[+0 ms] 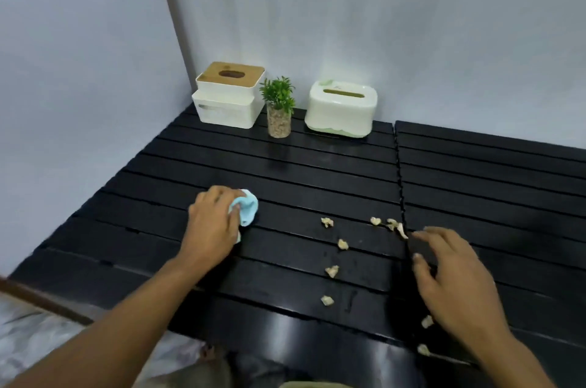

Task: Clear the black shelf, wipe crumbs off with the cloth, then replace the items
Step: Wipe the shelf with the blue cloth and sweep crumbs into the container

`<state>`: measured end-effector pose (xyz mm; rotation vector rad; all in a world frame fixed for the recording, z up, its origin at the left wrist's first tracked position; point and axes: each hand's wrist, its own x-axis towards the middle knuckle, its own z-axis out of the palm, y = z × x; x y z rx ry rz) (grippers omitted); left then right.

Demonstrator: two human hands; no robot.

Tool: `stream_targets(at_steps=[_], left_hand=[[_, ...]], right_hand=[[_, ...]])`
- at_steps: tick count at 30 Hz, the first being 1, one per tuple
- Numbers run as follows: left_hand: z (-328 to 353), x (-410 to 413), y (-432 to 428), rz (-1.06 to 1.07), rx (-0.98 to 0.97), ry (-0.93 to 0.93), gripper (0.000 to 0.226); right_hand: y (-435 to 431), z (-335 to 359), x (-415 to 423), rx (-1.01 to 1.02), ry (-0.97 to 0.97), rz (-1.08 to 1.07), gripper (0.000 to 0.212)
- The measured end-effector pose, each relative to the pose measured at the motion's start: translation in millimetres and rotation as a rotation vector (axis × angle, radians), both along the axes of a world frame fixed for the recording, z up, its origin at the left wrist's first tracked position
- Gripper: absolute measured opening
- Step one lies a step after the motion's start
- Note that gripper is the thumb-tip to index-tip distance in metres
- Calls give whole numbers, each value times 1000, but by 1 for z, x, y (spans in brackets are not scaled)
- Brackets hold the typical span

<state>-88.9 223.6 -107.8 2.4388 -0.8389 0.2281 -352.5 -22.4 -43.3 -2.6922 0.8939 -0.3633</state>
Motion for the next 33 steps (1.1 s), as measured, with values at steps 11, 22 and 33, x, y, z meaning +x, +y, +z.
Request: stream_targets(at_steps=[11,22,33], left_hand=[[3,-119,-76,-25,106,26,23],[27,-134,-86,-270,-21,47,28],[0,-57,-135,-198,118,31,23]], right_hand=[[-46,-55,-69,-39,99,-60,46],[-46,-53,-75,11,56,-49,49],[-50,-57,-71,-4,39,-77,50]])
